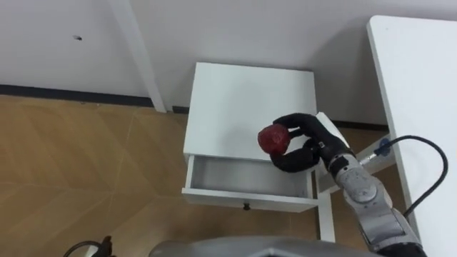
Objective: Put apple and close drawer
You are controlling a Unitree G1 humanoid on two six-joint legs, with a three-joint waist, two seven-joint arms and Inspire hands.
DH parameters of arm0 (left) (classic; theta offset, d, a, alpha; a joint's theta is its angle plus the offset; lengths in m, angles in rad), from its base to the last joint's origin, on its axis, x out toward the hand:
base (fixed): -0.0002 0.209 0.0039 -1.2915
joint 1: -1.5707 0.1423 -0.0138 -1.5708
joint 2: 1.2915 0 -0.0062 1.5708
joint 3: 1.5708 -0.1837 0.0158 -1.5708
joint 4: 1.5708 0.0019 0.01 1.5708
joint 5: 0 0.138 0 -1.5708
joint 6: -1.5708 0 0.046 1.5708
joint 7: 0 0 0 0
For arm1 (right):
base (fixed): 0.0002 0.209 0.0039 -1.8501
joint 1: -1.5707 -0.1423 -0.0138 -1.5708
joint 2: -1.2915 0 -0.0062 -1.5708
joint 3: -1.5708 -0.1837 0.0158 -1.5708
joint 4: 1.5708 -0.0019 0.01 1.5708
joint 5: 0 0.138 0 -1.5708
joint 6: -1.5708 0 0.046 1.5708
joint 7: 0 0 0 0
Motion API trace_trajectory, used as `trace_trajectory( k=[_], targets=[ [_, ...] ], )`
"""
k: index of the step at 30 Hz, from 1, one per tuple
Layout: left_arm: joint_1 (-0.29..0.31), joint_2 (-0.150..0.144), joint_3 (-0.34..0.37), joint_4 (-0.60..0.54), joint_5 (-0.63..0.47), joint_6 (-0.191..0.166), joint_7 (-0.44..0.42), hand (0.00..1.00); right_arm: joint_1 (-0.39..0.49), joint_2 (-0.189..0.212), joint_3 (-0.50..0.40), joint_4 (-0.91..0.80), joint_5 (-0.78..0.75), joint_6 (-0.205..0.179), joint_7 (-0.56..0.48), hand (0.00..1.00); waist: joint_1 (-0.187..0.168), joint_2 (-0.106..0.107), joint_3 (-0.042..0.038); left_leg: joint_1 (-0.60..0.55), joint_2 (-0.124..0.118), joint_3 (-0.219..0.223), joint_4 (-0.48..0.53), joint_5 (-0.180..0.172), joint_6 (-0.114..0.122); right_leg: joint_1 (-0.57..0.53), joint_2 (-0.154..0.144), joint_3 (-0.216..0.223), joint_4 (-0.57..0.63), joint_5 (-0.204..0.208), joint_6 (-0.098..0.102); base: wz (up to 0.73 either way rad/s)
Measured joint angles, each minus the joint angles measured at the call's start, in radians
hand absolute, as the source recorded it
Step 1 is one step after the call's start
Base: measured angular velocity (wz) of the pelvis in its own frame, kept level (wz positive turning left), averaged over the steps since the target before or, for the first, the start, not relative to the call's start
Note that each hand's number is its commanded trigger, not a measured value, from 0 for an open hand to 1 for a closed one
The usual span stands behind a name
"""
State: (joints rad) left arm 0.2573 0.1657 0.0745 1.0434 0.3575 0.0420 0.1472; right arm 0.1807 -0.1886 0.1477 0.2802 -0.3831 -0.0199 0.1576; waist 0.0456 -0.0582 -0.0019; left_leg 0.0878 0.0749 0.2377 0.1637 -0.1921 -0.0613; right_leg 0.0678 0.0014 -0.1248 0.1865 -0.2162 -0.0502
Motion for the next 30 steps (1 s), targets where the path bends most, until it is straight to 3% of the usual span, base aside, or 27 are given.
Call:
trace_trajectory(
  k=[7,8,9,30],
  targets=[
    [-0.003,-0.001,0.000,-0.002,0.000,0.000,-0.003,0.00,0.002,0.000,0.018,0.026,-0.032,0.016,0.042,0.97,0.012,-0.003,-0.0003,-0.008,0.000,-0.006,0.002,0.000,0.000,-0.001,0.000,-0.007,-0.002,0.000,0.000,0.02],
    [-0.005,-0.001,0.000,-0.002,0.000,0.000,-0.003,0.00,0.002,0.000,0.020,0.027,-0.039,0.016,0.045,0.63,0.014,-0.003,0.0000,-0.008,0.000,-0.006,0.002,0.000,0.000,-0.001,0.000,-0.007,-0.002,0.000,0.000,0.00],
    [-0.006,-0.001,0.000,-0.002,0.000,0.000,-0.004,0.00,0.002,0.000,0.022,0.027,-0.046,0.017,0.048,0.00,0.013,-0.004,-0.0003,-0.008,0.000,-0.006,0.002,0.000,0.000,-0.001,0.000,-0.007,-0.002,0.000,0.000,0.00],
    [0.007,-0.004,0.000,-0.001,0.000,0.023,-0.033,0.00,0.004,0.002,0.026,0.027,-0.051,0.024,0.064,0.00,0.013,-0.008,0.0018,-0.008,0.000,-0.007,0.003,0.000,0.001,0.001,-0.001,-0.014,-0.002,0.000,0.000,0.00]
  ],
)
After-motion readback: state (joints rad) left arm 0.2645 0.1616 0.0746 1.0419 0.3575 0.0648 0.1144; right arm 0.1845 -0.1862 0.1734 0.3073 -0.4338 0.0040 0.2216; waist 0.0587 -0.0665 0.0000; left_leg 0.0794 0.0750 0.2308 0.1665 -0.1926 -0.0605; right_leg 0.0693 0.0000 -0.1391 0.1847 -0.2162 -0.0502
